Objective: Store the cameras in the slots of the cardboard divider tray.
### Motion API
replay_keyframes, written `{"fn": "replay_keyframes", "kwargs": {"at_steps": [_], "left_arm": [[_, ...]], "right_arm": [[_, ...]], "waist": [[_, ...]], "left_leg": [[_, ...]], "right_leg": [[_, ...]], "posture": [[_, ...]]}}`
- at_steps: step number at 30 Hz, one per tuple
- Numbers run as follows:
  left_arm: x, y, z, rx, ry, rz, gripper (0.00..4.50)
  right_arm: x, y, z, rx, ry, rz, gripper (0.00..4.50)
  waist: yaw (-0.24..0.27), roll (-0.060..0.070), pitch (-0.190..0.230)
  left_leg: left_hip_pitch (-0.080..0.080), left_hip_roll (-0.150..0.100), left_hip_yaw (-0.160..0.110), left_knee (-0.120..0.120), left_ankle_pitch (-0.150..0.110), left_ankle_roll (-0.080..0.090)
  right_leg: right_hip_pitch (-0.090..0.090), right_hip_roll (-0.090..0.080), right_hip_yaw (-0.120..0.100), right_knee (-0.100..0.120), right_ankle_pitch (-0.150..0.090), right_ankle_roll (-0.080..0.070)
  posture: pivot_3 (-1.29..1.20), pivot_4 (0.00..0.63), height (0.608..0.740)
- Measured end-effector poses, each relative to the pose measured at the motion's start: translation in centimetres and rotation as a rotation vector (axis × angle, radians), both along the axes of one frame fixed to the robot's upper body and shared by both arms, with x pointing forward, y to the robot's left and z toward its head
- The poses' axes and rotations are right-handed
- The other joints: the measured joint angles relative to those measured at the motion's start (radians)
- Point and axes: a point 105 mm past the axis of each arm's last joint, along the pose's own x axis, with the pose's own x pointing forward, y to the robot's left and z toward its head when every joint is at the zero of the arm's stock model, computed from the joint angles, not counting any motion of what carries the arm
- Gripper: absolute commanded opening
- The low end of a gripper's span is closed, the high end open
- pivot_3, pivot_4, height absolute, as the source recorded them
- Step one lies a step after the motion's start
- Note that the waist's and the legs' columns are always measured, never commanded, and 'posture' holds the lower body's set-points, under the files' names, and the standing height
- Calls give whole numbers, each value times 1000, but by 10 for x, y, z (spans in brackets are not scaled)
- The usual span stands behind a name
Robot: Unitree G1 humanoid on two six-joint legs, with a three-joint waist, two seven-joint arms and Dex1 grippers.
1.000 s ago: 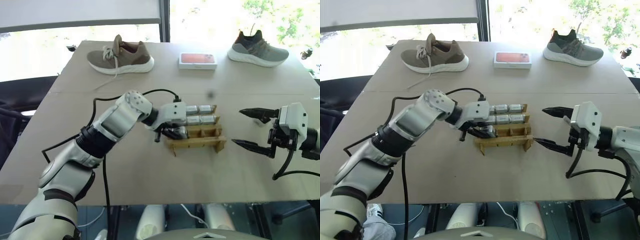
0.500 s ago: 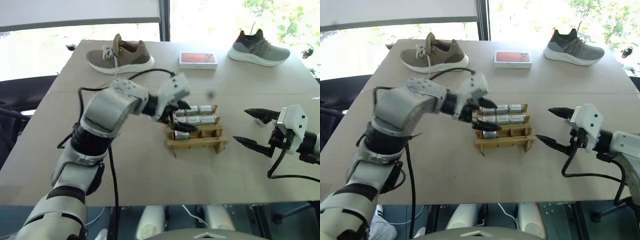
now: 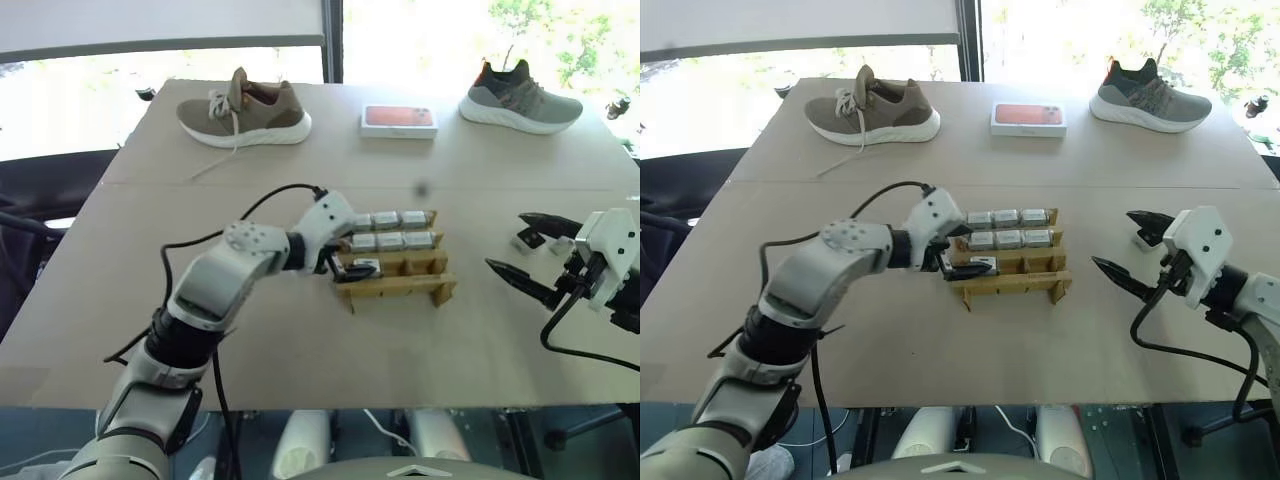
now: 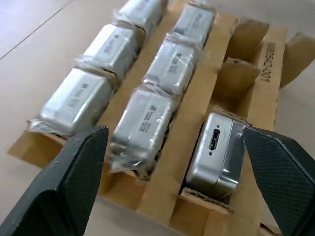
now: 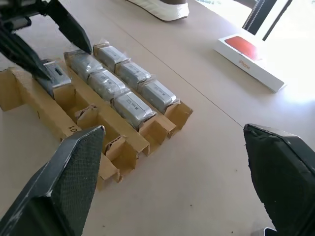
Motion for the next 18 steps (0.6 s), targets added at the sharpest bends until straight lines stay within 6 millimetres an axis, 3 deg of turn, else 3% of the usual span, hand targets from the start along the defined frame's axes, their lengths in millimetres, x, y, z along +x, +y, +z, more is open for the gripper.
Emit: {"fn": "replay_keyframes", "kwargs": {"at_steps": [8,10,12,15,18], "left_arm": [[-2,4,-4,-49,-9,22,4467],[-2,11,5,-166,28,57,4467],[-6,17,17,-277,2,49,4467],[-13,33,21,-310,14,44,4467],[-25,51,26,-384,43,26,4467]], "right_arm": [[-4,-7,0,2,8,-45,4500],[0,-13,-1,-6,13,-106,4500],[10,-26,-7,-25,45,-221,4500],[30,-59,-12,-83,68,-426,4500],[47,-79,-24,-57,151,-557,4500]], "waist": [[-2,1,-1],[-4,1,-1],[-5,1,-1],[-4,1,-1],[-7,1,-1]], "left_leg": [[2,0,0,0,-2,3],[2,1,1,0,-2,3],[1,1,1,0,0,1],[1,1,2,0,0,-1],[1,1,3,0,0,-1]], "right_leg": [[2,0,0,1,0,0],[1,0,0,2,0,0],[0,0,0,2,0,0],[0,0,0,2,0,0],[-1,0,0,2,0,0]], "posture": [[0,150,740],[0,150,740],[0,150,740],[0,150,740],[0,150,740]]}}
